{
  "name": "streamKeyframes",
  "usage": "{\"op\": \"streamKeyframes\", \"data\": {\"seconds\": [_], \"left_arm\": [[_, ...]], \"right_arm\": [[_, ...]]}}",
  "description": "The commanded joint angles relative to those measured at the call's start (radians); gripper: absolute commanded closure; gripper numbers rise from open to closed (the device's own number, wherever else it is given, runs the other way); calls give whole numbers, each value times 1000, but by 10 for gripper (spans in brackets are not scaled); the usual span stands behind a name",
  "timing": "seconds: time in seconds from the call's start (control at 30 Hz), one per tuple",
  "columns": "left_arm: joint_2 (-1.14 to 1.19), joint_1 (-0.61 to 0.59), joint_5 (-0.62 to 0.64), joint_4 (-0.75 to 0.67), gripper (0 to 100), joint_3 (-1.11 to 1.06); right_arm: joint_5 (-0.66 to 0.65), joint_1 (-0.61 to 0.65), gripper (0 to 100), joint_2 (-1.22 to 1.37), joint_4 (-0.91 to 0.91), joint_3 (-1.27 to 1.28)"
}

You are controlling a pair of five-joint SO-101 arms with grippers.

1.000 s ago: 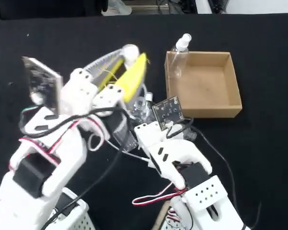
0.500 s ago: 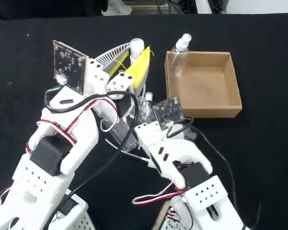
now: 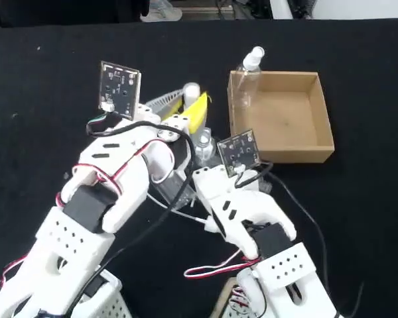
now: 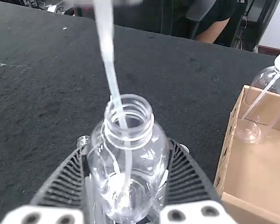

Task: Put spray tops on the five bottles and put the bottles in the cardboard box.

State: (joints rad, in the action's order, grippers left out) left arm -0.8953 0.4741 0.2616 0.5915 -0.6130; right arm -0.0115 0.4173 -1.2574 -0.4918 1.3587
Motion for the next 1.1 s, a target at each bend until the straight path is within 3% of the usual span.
{"op": "streamKeyframes", "data": {"seconds": [0.0, 0.27, 0.67, 0.9, 1.07], "left_arm": [[-6, -5, 41, -34, 965, -28], [-15, -13, 46, 38, 739, -48], [-307, -159, 37, 40, 758, -107], [-242, -27, -150, 37, 758, -133], [-143, -2, -184, 38, 758, -96]], "right_arm": [[-6, -26, 988, -22, 0, -22], [-6, -23, 988, -22, 2, -24], [-6, -23, 988, -22, 2, -24], [-6, -23, 988, -22, 2, -24], [-6, -25, 988, -22, 2, -24]]}}
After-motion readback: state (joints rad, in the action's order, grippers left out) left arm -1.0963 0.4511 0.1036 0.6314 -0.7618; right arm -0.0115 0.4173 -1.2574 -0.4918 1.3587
